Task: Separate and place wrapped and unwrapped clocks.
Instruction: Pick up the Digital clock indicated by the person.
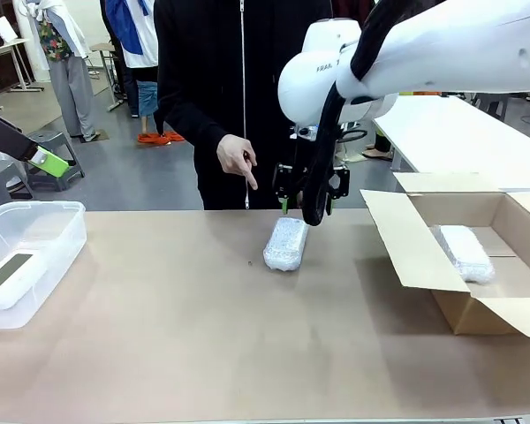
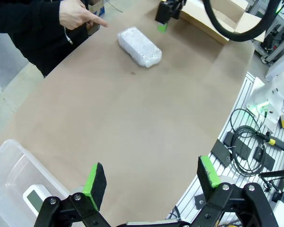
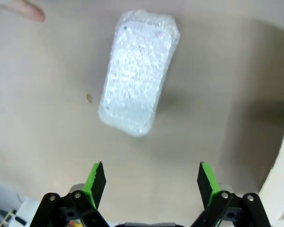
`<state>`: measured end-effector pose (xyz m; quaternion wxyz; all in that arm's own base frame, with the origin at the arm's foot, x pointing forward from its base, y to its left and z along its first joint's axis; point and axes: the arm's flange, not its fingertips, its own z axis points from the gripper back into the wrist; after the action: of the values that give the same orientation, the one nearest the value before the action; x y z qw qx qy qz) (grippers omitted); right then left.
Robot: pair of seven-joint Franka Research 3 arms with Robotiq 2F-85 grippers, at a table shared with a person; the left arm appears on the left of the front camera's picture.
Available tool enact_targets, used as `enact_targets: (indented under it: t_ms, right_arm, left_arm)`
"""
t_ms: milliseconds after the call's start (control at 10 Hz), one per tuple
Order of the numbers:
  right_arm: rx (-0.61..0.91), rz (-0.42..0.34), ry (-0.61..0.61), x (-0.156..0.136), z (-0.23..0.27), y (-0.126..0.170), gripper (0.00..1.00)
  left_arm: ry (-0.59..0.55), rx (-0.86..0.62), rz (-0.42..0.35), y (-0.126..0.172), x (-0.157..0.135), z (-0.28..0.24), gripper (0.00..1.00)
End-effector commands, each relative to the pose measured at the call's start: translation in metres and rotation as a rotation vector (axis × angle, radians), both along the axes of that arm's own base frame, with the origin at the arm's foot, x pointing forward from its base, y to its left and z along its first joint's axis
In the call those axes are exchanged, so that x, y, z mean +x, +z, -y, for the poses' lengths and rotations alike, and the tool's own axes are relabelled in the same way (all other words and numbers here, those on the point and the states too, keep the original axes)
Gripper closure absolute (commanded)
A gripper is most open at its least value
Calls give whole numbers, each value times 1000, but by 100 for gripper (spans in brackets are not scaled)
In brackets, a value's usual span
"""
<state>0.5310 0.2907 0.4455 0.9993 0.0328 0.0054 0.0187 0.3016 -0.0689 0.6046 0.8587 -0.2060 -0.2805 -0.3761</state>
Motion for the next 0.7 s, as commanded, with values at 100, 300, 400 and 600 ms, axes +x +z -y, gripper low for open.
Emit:
enact_targets:
  t_ms: [100, 300, 400, 600]
  right_arm:
    - [-19, 89, -70, 15, -20, -25, 0]
    - [-59, 104, -95, 26, -27, -44, 0]
    - [-43, 78, -80, 36, -27, -52, 0]
    - [-40, 103, -107, 47, -28, -65, 0]
  left_arm:
    - [5, 2, 3, 1, 0, 0, 0]
    - [5, 2, 3, 1, 0, 0, 0]
    - [5, 2, 3, 1, 0, 0, 0]
    - [5, 2, 3, 1, 0, 0, 0]
